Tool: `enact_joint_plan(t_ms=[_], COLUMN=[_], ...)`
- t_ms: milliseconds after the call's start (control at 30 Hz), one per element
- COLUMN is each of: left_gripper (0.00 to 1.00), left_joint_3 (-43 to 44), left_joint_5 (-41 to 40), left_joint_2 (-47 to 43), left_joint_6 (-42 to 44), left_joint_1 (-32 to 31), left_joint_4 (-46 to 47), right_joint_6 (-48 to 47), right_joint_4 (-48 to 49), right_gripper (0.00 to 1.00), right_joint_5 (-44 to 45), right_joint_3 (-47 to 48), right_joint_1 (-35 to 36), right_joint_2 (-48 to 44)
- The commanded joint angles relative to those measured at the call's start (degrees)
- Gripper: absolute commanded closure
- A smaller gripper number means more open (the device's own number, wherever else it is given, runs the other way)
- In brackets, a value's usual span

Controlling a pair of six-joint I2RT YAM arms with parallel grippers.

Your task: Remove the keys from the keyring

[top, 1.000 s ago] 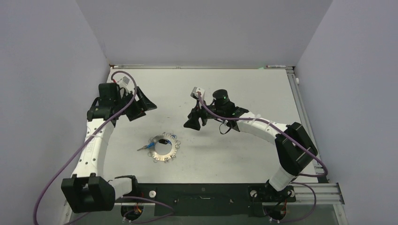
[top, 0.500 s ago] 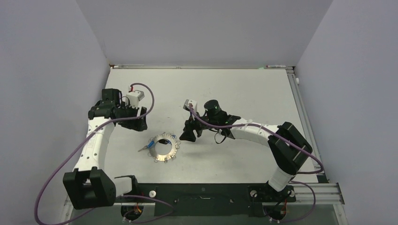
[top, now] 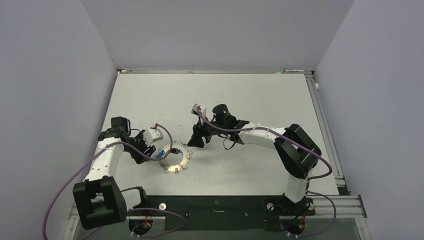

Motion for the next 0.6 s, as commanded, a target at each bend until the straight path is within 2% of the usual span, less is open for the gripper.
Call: enact_joint_plan(t_ms=[0,233,333,400,567], left_gripper=[0.48,0.43,0.45,0.50,0.78], left_joint_3=[-2.9,-4.8,-6.1,-7.1,-7.3], left_joint_5=[4.3,1.7,0.0,-0.2,-0.6], left_joint_2=[2.4,9.0,10.7,10.6,8.8], left_joint_6=[14.2,17.5,17.9,18.0,17.9], left_joint_1=[1.0,0.7,0.4,0.2,-2.6], left_joint_4=[4.5,9.9,12.6,14.2,13.9], right_joint_6=[1.6,3.2,3.8,3.8,4.5], right_joint_4=[4.5,6.1,6.2,6.4,7.3], right_gripper=[0.46,0.44,0.44,0.44,0.43], right_joint_5=[-1.8,-2.5,-3.0,-3.1,-3.5], right_joint_3=[3.3,3.3,3.6,3.7,4.2], right_joint_1=[-0.8,-1.5,-1.5,-1.5,-1.3], right_joint_2=[1.5,3.0,3.6,3.8,4.6])
